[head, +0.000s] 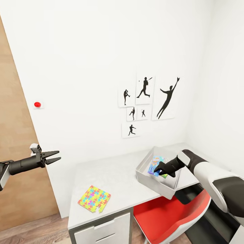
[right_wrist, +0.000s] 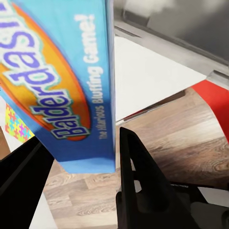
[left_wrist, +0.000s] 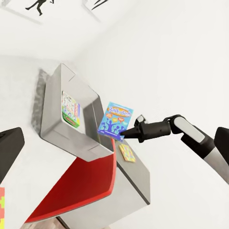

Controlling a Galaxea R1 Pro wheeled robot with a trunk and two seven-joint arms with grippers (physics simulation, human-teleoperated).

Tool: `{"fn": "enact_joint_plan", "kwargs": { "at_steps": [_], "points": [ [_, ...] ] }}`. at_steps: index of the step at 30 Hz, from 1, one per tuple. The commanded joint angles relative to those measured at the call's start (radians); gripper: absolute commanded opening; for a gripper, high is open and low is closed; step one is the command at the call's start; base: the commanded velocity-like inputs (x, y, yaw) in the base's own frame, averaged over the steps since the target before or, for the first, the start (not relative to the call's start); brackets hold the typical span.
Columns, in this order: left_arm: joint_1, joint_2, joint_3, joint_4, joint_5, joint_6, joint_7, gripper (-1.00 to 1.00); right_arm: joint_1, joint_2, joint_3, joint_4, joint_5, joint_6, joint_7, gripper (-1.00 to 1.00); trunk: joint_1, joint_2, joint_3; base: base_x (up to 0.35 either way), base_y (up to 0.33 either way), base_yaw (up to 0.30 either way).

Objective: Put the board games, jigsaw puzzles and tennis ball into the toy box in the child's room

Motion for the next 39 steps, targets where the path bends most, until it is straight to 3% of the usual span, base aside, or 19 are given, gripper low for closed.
{"fn": "enact_joint_plan", "kwargs": {
  "at_steps": [1,15,24,39],
  "points": [
    [0.000,0.000,0.000,0.000,-0.001,0.011,-0.004,1.00,0.000,-0.001,0.008,-0.001,0.003,0.002,0.011,-1.00,0.000,-0.001,0.000,0.000,0.000,0.000],
    [0.000,0.000,0.000,0.000,-0.003,0.012,-0.004,1.00,0.002,-0.003,0.007,-0.001,0.000,0.002,0.014,-1.00,0.000,-0.001,0.000,0.002,0.000,0.000],
    [0.000,-0.009,0.000,0.000,-0.002,0.012,-0.004,1.00,0.003,-0.040,0.005,-0.001,-0.008,0.002,0.017,-1.00,0.000,-0.001,0.000,0.101,0.000,0.000],
    [0.000,-0.011,0.000,0.000,-0.001,0.012,-0.004,1.00,0.003,-0.036,0.006,-0.001,0.001,0.002,0.015,-1.00,0.000,-0.001,0.000,0.021,0.000,0.000]
  ]
}}
